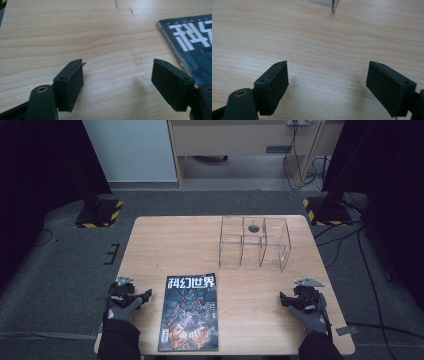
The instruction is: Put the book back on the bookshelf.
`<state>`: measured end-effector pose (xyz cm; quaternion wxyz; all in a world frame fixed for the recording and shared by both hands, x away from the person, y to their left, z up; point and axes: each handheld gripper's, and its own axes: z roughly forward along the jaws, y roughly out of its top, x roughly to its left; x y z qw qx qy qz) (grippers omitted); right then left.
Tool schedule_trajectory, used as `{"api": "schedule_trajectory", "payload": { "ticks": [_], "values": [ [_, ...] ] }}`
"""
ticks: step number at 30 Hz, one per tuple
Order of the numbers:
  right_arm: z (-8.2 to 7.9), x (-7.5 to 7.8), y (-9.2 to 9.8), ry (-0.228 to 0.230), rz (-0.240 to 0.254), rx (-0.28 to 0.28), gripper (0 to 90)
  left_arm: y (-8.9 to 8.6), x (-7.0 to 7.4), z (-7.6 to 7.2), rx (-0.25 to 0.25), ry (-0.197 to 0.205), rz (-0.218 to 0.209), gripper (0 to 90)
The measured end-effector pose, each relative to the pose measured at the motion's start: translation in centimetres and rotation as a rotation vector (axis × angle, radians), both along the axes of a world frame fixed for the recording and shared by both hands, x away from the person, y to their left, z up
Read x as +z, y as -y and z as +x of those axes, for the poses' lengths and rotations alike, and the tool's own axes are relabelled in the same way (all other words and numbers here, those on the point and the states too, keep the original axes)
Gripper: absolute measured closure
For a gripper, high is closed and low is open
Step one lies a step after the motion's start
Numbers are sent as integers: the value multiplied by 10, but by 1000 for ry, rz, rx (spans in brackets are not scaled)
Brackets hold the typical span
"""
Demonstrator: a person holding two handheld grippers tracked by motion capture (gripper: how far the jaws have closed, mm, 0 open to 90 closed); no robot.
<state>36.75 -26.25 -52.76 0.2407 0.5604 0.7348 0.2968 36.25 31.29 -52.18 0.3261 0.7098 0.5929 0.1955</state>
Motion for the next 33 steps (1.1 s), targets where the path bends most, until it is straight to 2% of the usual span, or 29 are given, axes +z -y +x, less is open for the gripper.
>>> {"api": "schedule_trajectory", "payload": {
  "ticks": [4,7,8,9,11,16,18,20,22,27,33],
  "values": [
    [-4,13,4,46,95,-15,196,10,9,-5,-23,18,-2,273],
    [-8,22,4,71,154,9,180,18,15,-9,-52,39,0,271],
    [-8,22,4,71,154,9,180,18,15,-9,-52,39,0,268],
    [-10,28,1,77,210,30,158,22,18,-13,-65,51,-6,267],
    [-12,32,-2,77,238,48,150,25,20,-16,-77,58,-10,262],
    [-14,36,-11,85,254,77,168,28,23,-21,-105,73,-13,244],
    [-14,39,-16,96,247,83,174,28,24,-24,-104,81,-17,239],
    [-15,42,-21,106,263,96,183,29,25,-25,-101,83,-22,239],
    [-15,45,-27,117,265,105,191,30,25,-27,-107,79,-37,239],
    [-15,50,-44,157,271,134,207,36,22,-26,-128,71,-34,239],
    [-14,52,-71,146,277,196,215,44,15,-24,-150,49,-36,233]
  ]
}}
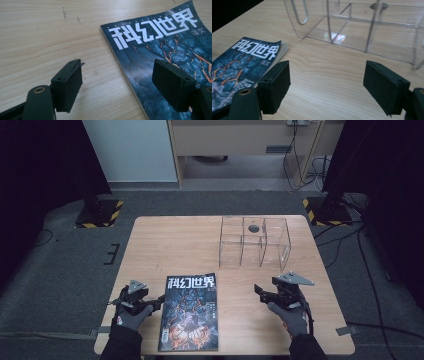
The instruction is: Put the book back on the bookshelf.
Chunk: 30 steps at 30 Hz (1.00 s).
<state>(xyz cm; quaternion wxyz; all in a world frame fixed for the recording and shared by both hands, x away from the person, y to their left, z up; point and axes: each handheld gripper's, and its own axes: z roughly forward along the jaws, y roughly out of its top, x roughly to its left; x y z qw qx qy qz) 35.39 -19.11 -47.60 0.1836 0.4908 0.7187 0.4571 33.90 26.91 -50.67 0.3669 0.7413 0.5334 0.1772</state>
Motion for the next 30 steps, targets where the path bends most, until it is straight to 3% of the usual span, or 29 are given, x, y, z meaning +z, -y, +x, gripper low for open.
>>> {"api": "schedule_trajectory", "payload": {
  "ticks": [19,30],
  "values": [
    [7,-2,-71,-25,-9,107,245,6,-8,5,-16,-28,-17,234],
    [7,-13,-107,-66,-58,156,261,11,-12,8,-33,-44,-20,235]
  ]
}}
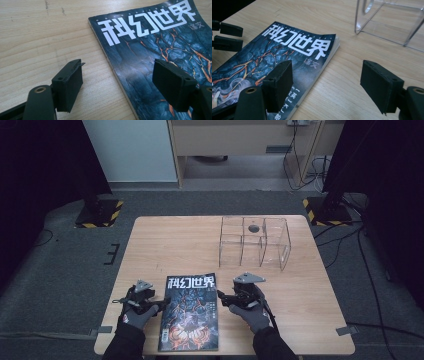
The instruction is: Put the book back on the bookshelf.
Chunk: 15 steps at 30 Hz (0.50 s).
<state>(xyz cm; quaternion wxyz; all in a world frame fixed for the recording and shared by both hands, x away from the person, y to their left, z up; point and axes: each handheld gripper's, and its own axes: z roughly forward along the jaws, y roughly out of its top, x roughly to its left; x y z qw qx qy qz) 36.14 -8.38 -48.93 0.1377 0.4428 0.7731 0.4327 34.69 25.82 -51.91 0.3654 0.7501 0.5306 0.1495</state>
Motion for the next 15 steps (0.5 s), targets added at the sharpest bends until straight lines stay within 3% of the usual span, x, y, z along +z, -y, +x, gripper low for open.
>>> {"api": "schedule_trajectory", "payload": {
  "ticks": [15],
  "values": [
    [-1,-25,-30,-60,-63,42,306,6,-4,2,-22,-15,13,237]
  ]
}}
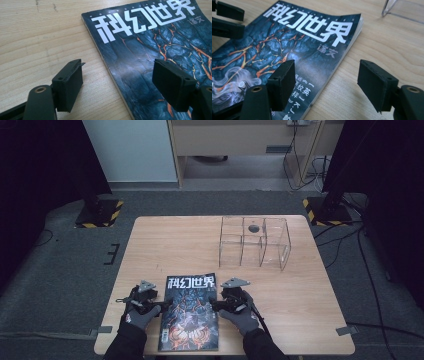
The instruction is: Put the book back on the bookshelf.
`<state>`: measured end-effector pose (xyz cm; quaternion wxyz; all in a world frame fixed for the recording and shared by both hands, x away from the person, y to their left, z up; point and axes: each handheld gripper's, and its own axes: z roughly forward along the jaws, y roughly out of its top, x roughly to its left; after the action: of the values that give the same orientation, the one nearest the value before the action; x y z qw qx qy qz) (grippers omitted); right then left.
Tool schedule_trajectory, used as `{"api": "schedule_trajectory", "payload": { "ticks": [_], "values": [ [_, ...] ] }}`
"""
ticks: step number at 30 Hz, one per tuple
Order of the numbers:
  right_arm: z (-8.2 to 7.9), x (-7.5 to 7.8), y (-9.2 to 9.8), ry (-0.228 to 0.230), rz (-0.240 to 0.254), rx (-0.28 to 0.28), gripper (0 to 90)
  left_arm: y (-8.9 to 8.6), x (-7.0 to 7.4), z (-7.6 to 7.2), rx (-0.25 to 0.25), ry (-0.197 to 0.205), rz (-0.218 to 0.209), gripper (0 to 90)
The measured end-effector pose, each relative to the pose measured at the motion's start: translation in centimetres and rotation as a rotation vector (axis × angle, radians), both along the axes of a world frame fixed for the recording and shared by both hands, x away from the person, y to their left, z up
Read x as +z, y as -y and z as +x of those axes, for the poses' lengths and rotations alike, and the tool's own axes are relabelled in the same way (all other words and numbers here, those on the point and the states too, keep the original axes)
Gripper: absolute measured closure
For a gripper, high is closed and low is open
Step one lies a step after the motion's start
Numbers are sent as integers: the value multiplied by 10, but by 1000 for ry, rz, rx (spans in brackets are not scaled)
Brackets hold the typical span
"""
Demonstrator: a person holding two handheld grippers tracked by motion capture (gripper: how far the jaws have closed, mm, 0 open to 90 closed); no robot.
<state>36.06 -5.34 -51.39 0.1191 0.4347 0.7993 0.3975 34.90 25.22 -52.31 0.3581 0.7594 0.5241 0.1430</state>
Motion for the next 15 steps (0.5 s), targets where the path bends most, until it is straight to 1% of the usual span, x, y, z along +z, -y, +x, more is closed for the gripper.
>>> {"api": "schedule_trajectory", "payload": {
  "ticks": [4,7,10,12,15],
  "values": [
    [0,-5,-5,-17,-14,1,323,1,-1,1,-4,-5,2,237],
    [0,-8,-7,-19,-19,4,326,1,-1,1,-8,-8,6,239],
    [0,-13,-10,-31,-30,11,349,2,-2,1,-12,-12,12,241],
    [0,-13,-10,-35,-31,16,355,2,-2,1,-12,-11,10,241],
    [0,-15,-12,-44,-23,9,371,2,-2,1,-14,-11,11,238]
  ]
}}
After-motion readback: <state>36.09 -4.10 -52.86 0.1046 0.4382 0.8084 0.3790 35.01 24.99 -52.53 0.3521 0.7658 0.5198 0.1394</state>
